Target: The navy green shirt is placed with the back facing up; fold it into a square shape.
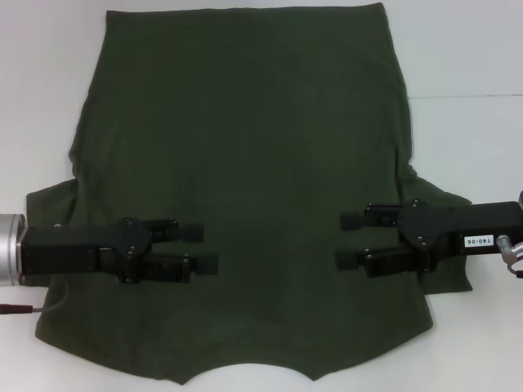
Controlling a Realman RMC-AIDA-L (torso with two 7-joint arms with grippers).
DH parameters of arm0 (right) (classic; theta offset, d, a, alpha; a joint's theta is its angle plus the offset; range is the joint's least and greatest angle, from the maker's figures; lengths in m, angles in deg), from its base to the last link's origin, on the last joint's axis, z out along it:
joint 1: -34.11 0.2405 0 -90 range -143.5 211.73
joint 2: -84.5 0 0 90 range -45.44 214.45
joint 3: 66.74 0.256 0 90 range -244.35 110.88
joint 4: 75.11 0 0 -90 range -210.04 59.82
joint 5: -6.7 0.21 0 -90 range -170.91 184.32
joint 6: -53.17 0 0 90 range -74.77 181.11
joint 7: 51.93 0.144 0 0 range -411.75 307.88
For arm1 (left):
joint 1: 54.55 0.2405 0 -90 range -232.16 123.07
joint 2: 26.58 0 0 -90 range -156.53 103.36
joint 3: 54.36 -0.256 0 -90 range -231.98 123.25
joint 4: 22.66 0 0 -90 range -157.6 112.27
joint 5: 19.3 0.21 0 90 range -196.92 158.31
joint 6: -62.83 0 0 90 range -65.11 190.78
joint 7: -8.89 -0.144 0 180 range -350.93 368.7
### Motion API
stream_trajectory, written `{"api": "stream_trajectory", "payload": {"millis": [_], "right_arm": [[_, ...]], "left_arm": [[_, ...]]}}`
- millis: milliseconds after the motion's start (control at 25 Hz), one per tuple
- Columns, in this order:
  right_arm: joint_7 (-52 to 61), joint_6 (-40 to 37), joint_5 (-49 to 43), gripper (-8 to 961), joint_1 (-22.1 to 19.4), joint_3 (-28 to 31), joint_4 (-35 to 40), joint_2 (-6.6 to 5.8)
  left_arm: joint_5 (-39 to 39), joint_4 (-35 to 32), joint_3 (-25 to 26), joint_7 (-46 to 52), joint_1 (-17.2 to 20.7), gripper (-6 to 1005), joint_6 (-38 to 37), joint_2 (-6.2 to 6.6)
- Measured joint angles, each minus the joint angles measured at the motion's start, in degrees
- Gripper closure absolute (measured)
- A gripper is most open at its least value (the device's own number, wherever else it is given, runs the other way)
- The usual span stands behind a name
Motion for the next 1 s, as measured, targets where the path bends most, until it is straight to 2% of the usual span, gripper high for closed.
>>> {"api": "stream_trajectory", "payload": {"millis": [1000], "right_arm": [[0.00, 0.07, -0.32, 37, 0.00, 0.01, -0.25, 0.03]], "left_arm": [[0.00, -0.62, 0.00, 0.00, 0.11, 73, -0.22, 0.00]]}}
